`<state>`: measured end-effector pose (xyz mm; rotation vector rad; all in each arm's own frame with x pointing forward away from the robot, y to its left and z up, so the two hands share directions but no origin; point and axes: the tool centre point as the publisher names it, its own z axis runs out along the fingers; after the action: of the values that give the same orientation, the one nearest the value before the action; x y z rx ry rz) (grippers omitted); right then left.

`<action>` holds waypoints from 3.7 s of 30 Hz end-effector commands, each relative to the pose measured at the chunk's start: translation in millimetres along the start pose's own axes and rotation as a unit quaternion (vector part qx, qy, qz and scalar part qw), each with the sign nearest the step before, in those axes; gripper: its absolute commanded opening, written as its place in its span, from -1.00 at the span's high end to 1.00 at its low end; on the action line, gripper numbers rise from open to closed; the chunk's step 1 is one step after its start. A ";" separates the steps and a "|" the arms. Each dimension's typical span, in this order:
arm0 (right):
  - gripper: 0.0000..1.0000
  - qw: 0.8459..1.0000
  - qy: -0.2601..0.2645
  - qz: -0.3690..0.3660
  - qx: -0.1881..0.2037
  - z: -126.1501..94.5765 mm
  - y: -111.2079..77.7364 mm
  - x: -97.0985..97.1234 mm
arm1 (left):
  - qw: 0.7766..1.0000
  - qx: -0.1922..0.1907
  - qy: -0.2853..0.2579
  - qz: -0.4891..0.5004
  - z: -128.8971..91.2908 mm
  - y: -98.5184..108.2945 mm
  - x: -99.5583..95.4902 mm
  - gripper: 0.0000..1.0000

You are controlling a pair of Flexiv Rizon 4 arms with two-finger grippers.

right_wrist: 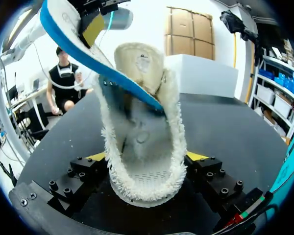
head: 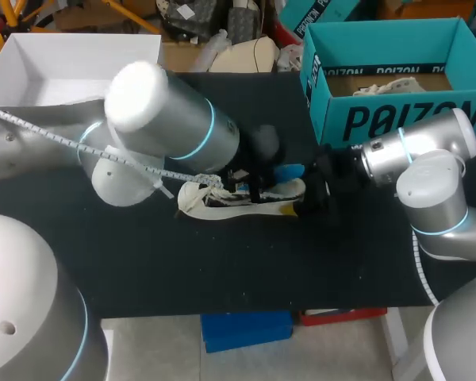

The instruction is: Take the shoe out of the shoebox, open the shoe tongue, remove and reinsert the insole, then place the shoe into the shoebox

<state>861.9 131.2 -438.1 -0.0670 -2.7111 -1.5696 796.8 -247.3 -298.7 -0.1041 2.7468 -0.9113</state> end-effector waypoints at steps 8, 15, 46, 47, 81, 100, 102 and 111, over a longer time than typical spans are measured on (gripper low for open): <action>1.00 1.000 -0.001 0.001 0.001 1.5 -3.8 -0.3 | 0.941 0.232 0.245 -0.007 -119.2 -74.1 -6.5 1.00; 1.00 1.000 -0.001 0.001 0.001 1.5 -3.8 -0.3 | 0.859 0.327 0.394 -0.025 -149.8 -98.0 -13.4 1.00; 1.00 1.000 -0.001 0.001 0.001 1.5 -3.8 -0.3 | 0.888 0.300 0.294 -0.186 -244.5 -88.8 10.6 1.00; 1.00 1.000 -0.001 0.001 0.001 1.5 -3.8 -0.3 | 0.888 0.300 0.295 -0.187 -249.3 -90.2 12.6 1.00; 1.00 1.000 -0.001 0.001 0.001 1.5 -3.8 -0.3 | 0.891 0.318 0.231 -0.226 -360.3 -164.8 73.0 1.00; -1.00 0.987 -0.024 -0.001 0.162 -28.0 6.2 -6.6 | 0.891 0.318 0.231 -0.226 -360.3 -164.8 73.0 1.00; -1.00 0.983 -0.027 -0.001 0.179 -33.4 7.8 -5.7 | 0.891 0.318 0.231 -0.226 -360.3 -164.8 73.0 1.00; -1.00 0.948 -0.039 -0.019 0.316 -50.9 23.4 -4.8 | 0.891 0.318 0.231 -0.226 -360.3 -164.8 73.0 1.00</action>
<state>870.3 98.2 -405.8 -0.0556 -3.0364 -1.0330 633.9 -180.3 63.4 -0.4687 2.6811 -2.1683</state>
